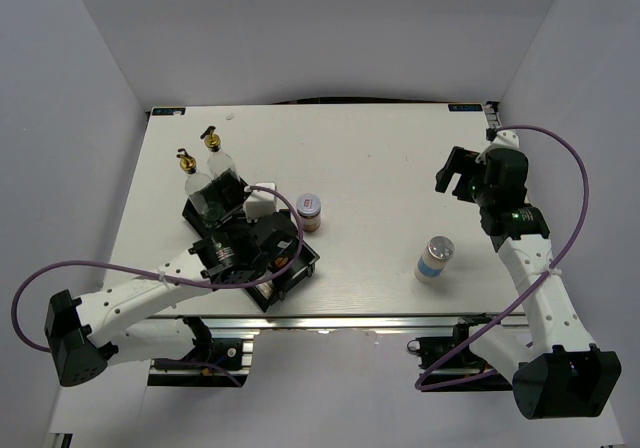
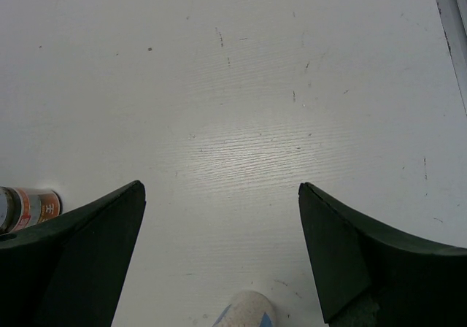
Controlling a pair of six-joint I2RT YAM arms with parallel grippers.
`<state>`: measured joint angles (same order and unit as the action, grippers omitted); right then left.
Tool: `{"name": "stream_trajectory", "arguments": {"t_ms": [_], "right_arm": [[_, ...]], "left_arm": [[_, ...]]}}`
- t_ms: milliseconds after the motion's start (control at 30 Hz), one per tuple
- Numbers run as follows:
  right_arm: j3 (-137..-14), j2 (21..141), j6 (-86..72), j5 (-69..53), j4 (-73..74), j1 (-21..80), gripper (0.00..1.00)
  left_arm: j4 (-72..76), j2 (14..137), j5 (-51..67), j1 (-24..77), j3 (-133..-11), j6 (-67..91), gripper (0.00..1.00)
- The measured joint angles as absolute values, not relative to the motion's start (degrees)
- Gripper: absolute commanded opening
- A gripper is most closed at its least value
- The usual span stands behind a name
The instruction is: Organize the condiment bottles
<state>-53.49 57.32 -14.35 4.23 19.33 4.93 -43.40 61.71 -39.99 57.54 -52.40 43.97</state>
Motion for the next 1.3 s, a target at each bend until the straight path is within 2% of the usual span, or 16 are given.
{"name": "stream_trajectory", "arguments": {"t_ms": [100, 200, 233, 333, 433, 467, 533, 567, 600, 667, 833, 1133, 1300], "right_arm": [[-53.5, 57.3, -14.3, 4.2, 19.3, 4.9, 0.89], [-53.5, 57.4, -14.3, 4.0, 19.3, 4.9, 0.89], [-53.5, 57.4, -14.3, 3.9, 19.3, 4.9, 0.89], [-53.5, 57.4, -14.4, 3.6, 19.3, 4.9, 0.89], [-53.5, 57.4, -14.4, 3.2, 19.4, 4.9, 0.89], [-53.5, 57.4, -14.4, 3.2, 19.5, 4.9, 0.89], [-53.5, 57.4, -14.6, 3.2, 19.7, 4.9, 0.89], [-53.5, 57.3, -14.7, 3.3, 19.9, 4.9, 0.89], [-53.4, 57.2, -14.8, 3.4, 20.1, 4.9, 0.89], [-52.9, 56.6, -15.3, 3.7, 20.6, 4.9, 0.89], [-51.7, 54.1, -16.8, 4.6, 24.1, 5.0, 0.89], [-49.7, 48.4, -18.9, 6.6, 32.7, 7.5, 0.89], [-49.8, 46.2, -19.2, 8.9, 38.8, 11.5, 0.90]], "left_arm": [[-43.8, 61.4, -39.6, 57.5, -52.5, 43.5, 0.02], [-43.3, 61.3, -39.0, 57.5, -52.4, 43.4, 0.10], [-43.0, 61.3, -38.8, 57.5, -52.3, 43.3, 0.16], [-40.9, 61.3, -38.3, 57.5, -51.2, 42.9, 0.20], [-38.1, 61.7, -37.6, 57.5, -49.3, 42.2, 0.32], [-37.8, 62.2, -37.2, 57.5, -49.1, 42.0, 0.42], [-37.1, 63.8, -36.7, 57.5, -49.1, 41.5, 0.50], [-36.7, 64.7, -36.6, 57.5, -49.1, 41.3, 0.62], [-36.3, 65.7, -36.6, 57.5, -49.1, 41.0, 0.68], [-35.9, 67.4, -36.3, 57.4, -49.1, 40.5, 0.74], [-34.2, 68.2, -36.4, 56.9, -49.1, 39.3, 0.97], [-33.9, 67.5, -38.7, 56.3, -49.8, 39.2, 0.98], [-33.6, 67.2, -41.3, 56.3, -56.0, 36.6, 0.98]]}}
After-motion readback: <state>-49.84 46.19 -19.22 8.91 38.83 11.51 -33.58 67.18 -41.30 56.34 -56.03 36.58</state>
